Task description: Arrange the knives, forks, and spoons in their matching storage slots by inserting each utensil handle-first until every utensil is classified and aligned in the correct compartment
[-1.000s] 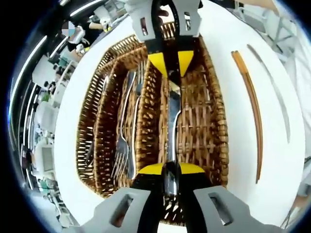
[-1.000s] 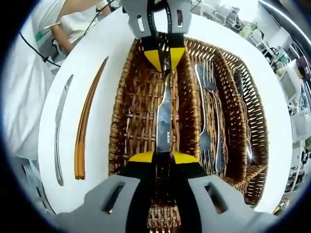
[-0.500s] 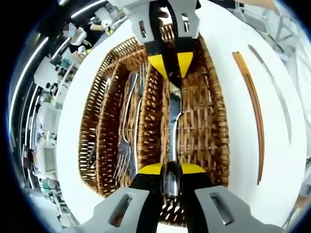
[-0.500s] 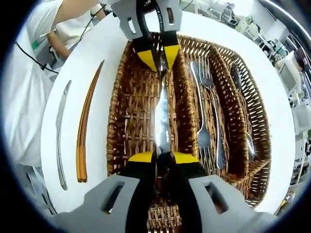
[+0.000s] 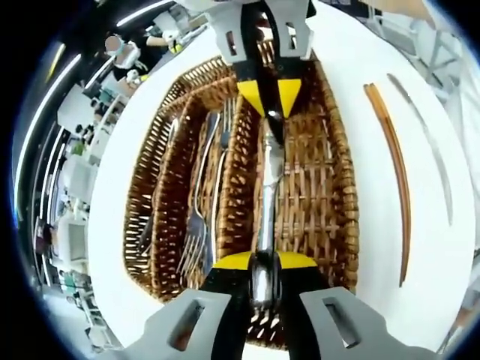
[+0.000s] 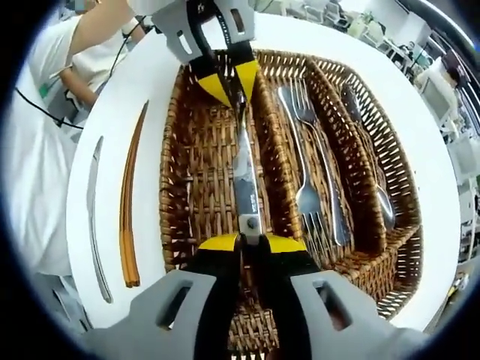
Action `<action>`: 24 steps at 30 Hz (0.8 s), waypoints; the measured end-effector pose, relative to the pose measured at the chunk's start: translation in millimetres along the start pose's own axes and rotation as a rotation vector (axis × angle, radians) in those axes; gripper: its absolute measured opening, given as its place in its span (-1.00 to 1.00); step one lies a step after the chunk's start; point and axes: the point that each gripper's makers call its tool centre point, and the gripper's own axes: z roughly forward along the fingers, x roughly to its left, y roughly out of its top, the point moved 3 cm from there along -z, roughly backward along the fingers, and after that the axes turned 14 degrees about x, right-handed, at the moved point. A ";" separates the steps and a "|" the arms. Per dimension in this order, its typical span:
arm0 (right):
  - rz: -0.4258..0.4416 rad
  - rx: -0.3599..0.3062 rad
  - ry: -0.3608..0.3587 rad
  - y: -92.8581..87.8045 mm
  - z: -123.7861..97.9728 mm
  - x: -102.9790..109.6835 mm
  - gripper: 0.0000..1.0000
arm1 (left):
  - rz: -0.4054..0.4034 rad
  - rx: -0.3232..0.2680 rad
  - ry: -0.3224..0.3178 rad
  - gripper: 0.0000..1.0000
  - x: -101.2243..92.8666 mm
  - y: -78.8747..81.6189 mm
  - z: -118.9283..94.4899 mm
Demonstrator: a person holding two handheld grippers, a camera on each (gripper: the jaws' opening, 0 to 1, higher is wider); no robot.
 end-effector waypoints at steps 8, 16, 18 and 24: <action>-0.013 0.003 -0.011 -0.9 -0.8 1.2 -0.77 | 0.001 -0.001 0.001 -0.83 0.0 0.6 1.5; -0.019 -0.041 -0.022 3.8 -12.0 4.0 -0.75 | -0.011 -0.016 0.024 -0.82 3.5 -0.5 -8.2; -0.025 -0.066 -0.030 7.0 -16.9 4.0 -0.73 | -0.020 -0.023 0.034 -0.83 4.7 -1.1 -10.8; -0.016 -0.078 -0.048 5.5 -23.0 3.8 -0.69 | -0.041 -0.042 0.055 -0.82 3.4 -3.0 -19.6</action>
